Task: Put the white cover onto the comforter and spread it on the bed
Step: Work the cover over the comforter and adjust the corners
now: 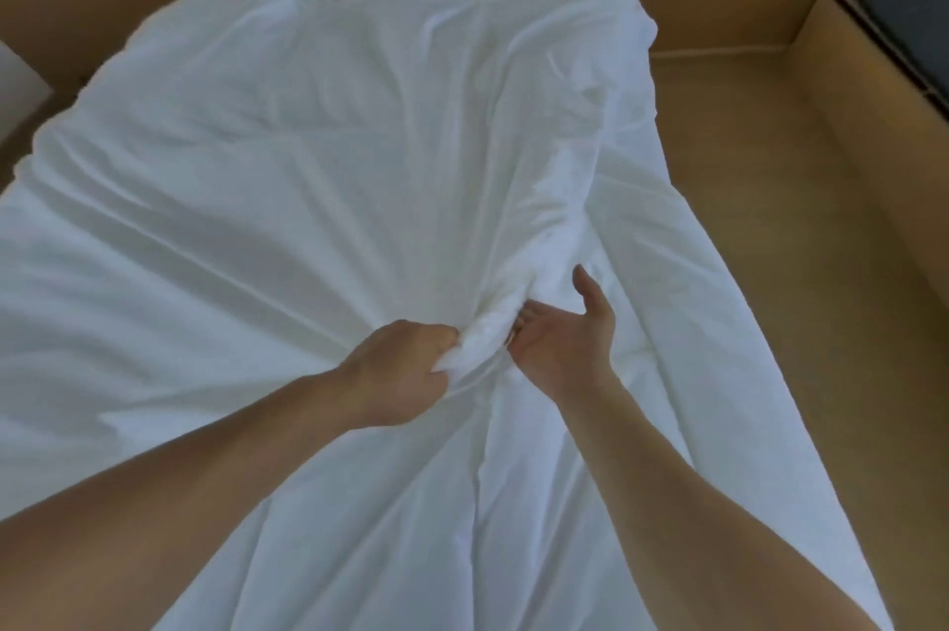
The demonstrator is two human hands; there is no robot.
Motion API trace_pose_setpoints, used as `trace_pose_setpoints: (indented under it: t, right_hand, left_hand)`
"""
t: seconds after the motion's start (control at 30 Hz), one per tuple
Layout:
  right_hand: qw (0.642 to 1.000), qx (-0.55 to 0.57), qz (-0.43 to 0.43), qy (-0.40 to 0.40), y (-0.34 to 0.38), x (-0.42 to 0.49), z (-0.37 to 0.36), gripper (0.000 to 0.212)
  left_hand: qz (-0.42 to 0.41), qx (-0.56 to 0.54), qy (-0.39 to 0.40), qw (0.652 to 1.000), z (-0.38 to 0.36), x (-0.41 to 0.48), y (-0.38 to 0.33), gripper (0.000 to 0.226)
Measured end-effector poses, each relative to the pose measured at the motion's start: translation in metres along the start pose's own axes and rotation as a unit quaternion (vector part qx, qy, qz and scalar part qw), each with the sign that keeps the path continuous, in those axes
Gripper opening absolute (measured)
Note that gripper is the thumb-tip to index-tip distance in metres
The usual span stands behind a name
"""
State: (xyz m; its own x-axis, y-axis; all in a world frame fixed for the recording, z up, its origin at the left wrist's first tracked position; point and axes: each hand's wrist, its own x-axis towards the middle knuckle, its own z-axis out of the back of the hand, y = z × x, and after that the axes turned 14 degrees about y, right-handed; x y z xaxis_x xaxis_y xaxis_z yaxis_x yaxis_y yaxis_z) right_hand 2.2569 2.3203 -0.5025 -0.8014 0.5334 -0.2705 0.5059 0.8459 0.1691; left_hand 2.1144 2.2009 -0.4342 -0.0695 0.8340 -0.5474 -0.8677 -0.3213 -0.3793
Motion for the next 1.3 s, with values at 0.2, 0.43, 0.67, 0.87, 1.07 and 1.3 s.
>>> trace_pose_setpoints:
  t: [0.2, 0.43, 0.67, 0.87, 1.07, 1.3]
  right_hand:
    - [0.993, -0.069, 0.058, -0.081, 0.055, 0.039, -0.054, 0.03]
    - [0.754, -0.548, 0.193, -0.308, 0.028, -0.053, -0.016, 0.04]
    - [0.77, -0.591, 0.056, -0.232, -0.017, -0.081, 0.039, 0.038]
    - [0.812, -0.457, 0.059, -0.358, 0.083, -0.009, 0.063, 0.021]
    - [0.944, -0.265, -0.006, -0.195, 0.122, 0.03, 0.042, 0.045]
    - [0.937, -0.323, 0.03, -0.128, 0.177, 0.002, 0.024, 0.011]
  left_hand:
    - [0.052, -0.094, 0.036, 0.994, 0.015, -0.02, 0.009, 0.034]
    - [0.133, 0.139, 0.201, 0.96, -0.012, 0.012, -0.001, 0.052]
    - [0.013, -0.044, 0.213, 0.976, -0.039, 0.064, -0.059, 0.078]
    - [0.046, -0.103, 0.235, 0.965, -0.065, 0.09, -0.04, 0.085]
    - [0.027, 0.072, -0.007, 0.997, -0.058, 0.115, -0.089, 0.093]
    - [0.123, 0.08, -0.08, 0.986, -0.033, 0.159, -0.15, 0.022]
